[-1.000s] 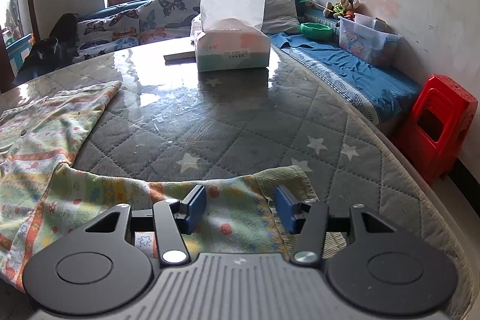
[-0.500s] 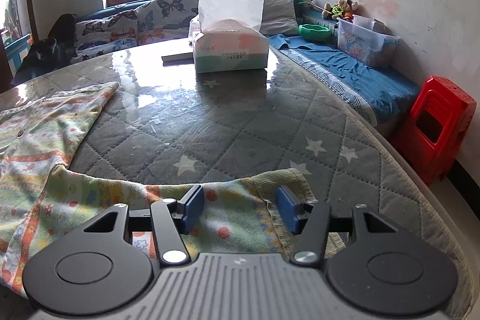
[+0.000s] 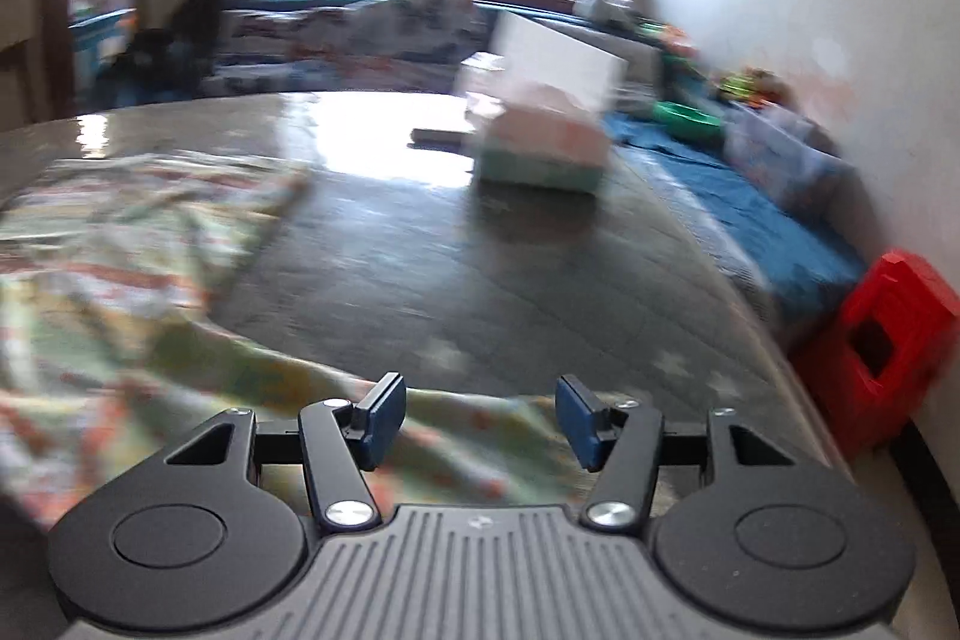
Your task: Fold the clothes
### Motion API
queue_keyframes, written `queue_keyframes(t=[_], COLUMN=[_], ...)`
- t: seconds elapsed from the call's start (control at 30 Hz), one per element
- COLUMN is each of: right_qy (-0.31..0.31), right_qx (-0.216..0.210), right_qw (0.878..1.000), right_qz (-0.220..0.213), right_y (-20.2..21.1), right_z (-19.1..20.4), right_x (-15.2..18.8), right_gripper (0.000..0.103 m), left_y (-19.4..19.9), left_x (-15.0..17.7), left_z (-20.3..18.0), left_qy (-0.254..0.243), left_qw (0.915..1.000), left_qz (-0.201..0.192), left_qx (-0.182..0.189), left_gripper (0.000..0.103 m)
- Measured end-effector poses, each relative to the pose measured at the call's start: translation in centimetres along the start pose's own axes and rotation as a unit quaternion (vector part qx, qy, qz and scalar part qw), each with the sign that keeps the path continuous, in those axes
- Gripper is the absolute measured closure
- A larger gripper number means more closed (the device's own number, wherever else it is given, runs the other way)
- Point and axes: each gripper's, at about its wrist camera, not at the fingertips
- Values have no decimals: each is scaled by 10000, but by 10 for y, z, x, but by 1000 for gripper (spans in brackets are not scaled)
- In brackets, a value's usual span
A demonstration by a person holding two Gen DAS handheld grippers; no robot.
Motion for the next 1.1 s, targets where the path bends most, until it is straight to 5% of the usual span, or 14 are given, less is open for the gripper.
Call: queue_keyframes(t=[0.2,0.5,0.77,0.97,1.1], right_qy=[736,1907,2728,2924,2980], right_qx=[-1329,-3006,-3418,-3519,-3517], right_qw=[9876,9328,8964,8871,8860], right_qz=[-406,-562,-726,-617,-507], right_y=[36,65,82,73,61], right_z=[56,169,216,241,250], right_x=[-25,-41,-31,-25,-24], right_gripper=[46,52,55,65,85], left_y=[-22,-24,-25,-26,-26], left_x=[12,23,26,26,26], left_z=[4,12,15,16,16], left_qy=[-35,-45,21,42,42], left_qw=[9997,9995,9995,9995,9995], left_qz=[155,219,231,243,252], left_qx=[-195,-236,-216,-210,-189], left_gripper=[99,98,98,98,98])
Point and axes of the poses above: each gripper's, at about its wrist camera, not at the fingertips, and y roughly against the way its jaws point, z to its left, x to its underside, and after that the axes turned 12 degrees about y, right-handed
